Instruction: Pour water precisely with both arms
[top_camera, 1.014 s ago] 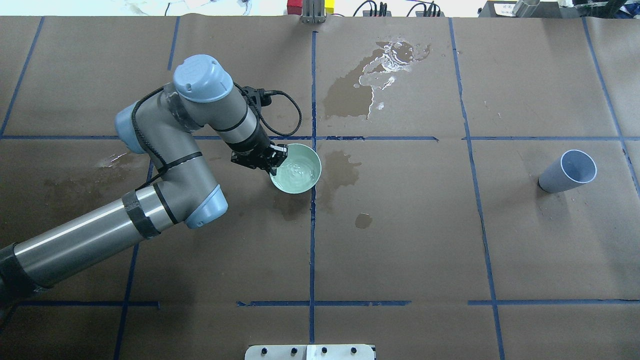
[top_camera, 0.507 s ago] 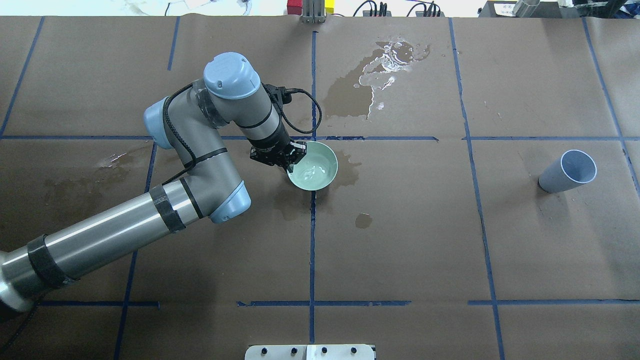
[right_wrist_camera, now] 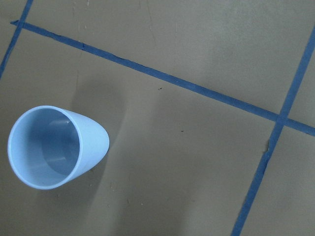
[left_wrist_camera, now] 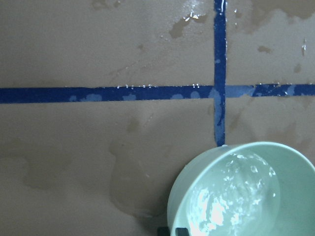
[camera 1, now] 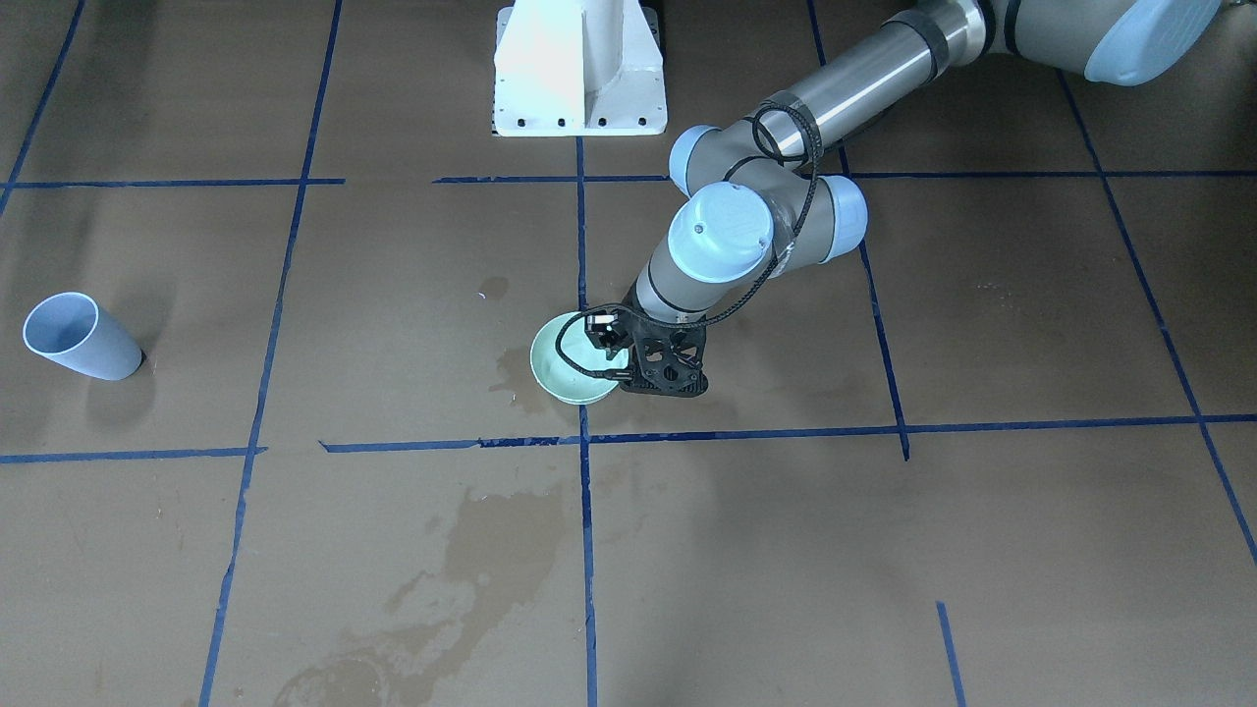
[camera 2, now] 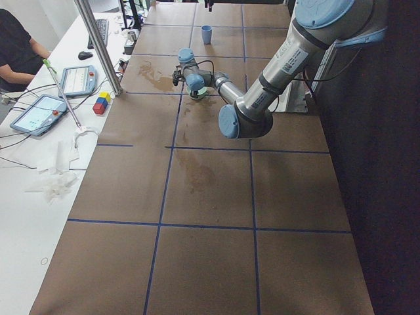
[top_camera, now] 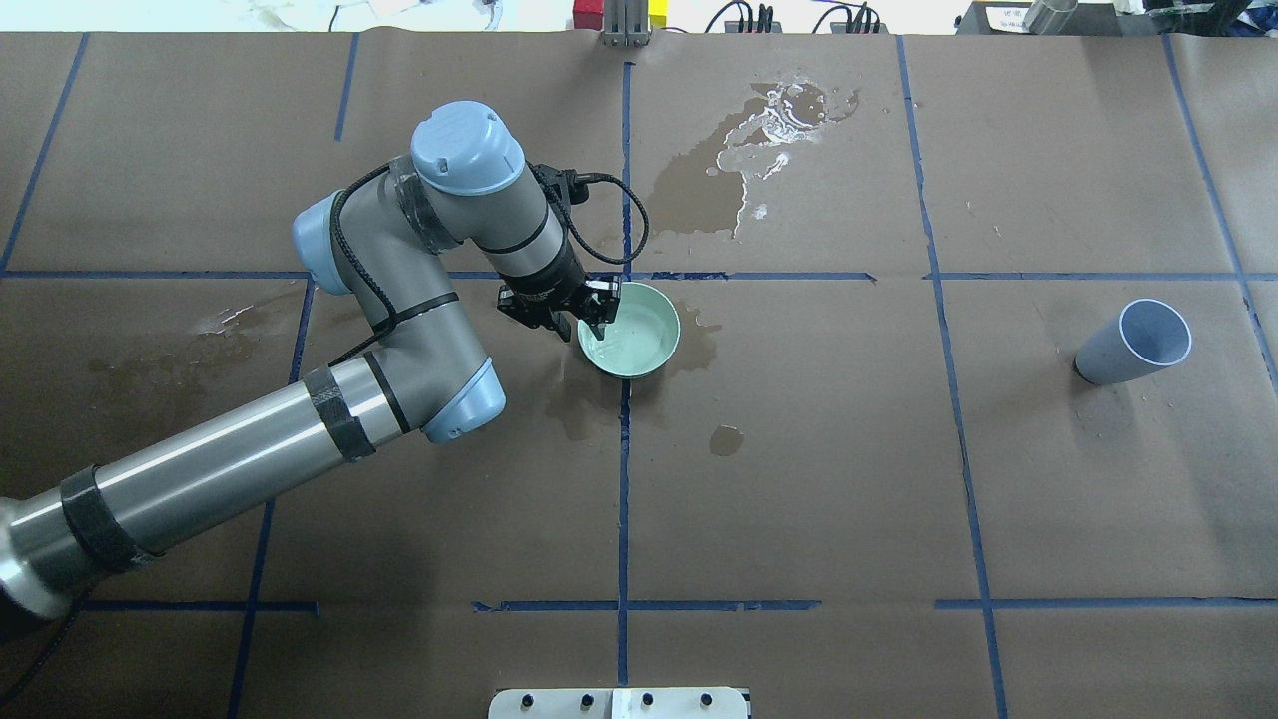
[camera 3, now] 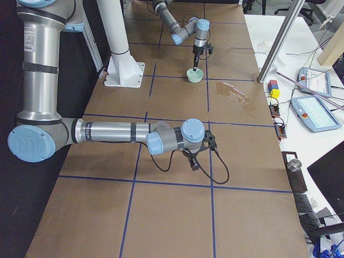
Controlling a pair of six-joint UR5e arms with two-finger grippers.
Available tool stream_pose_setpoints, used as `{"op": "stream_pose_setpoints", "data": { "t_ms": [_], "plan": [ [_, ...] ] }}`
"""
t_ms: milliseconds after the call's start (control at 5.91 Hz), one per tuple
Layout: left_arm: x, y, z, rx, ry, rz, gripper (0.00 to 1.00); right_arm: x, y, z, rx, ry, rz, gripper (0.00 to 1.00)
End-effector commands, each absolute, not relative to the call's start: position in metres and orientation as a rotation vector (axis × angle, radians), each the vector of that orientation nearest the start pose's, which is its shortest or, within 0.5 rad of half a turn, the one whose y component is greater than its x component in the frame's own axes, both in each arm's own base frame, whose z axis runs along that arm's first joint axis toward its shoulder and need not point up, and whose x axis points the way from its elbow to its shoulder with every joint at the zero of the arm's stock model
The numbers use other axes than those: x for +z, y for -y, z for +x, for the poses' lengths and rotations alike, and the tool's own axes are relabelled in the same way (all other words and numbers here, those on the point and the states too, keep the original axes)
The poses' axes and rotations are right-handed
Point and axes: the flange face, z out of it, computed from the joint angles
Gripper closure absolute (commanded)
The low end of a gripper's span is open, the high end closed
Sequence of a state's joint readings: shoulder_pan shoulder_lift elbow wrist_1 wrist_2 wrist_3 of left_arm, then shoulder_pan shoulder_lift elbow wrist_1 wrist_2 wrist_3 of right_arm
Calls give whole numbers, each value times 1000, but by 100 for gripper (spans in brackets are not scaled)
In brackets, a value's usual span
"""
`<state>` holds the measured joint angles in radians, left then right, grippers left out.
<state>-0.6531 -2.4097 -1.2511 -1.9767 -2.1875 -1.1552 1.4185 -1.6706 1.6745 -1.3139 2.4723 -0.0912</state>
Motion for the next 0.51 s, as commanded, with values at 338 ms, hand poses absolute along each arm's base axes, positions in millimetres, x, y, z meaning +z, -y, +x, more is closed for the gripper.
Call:
{"op": "stream_pose_setpoints", "data": {
  "t_ms": [338],
  "plan": [
    [207,561,531,28,-1104,28,6,544,453,-100,-349,1026,404,0]
  ]
}}
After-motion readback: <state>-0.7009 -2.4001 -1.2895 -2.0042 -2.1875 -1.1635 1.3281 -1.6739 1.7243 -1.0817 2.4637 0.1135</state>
